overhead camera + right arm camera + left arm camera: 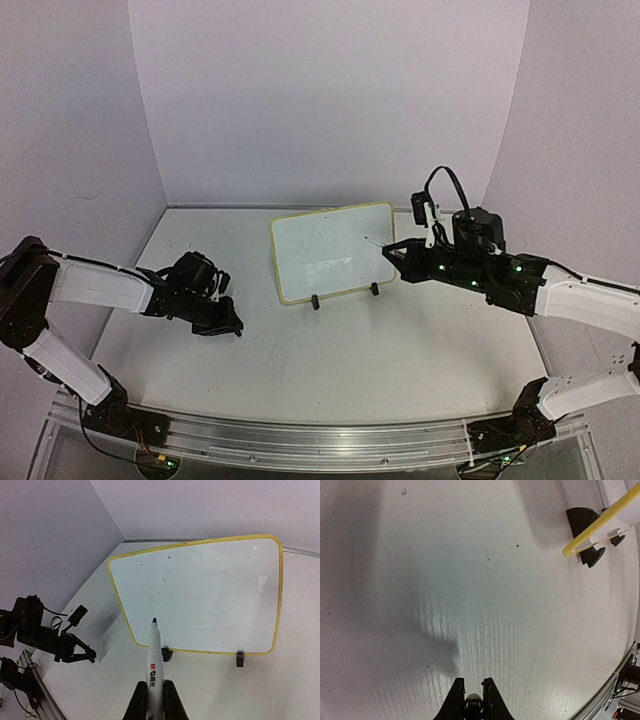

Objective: Write a sentence on the whiteboard
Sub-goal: Place the pen cap at the center of the board, then pick up the whiteboard from the whiteboard stand, then write on the whiteboard with the whiteboard.

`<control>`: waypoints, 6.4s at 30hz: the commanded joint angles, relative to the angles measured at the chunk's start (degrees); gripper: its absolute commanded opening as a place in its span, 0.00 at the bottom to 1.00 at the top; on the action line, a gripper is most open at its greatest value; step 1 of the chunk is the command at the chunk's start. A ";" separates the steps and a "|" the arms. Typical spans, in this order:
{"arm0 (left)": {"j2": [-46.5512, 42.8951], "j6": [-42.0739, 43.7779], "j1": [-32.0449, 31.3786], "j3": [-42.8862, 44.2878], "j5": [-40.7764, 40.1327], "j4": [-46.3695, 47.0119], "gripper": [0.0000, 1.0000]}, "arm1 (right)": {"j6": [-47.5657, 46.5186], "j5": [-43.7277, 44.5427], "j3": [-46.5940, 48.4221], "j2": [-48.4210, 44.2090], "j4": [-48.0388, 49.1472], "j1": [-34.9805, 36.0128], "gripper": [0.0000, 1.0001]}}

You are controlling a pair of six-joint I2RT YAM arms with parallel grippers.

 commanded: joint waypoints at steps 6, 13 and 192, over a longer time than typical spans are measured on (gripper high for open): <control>1.81 -0.21 -0.07 1.93 1.32 2.79 0.23 | -0.77 -1.68 3.43 1.91 1.12 -0.03 0.00; 0.02 0.70 -0.07 3.05 0.88 0.53 0.46 | -0.70 -1.66 2.78 0.63 1.12 -0.02 0.00; 22.23 50.82 9.77 36.42 34.10 -9.09 0.00 | -7.86 -14.95 34.84 43.32 -1.46 0.10 0.00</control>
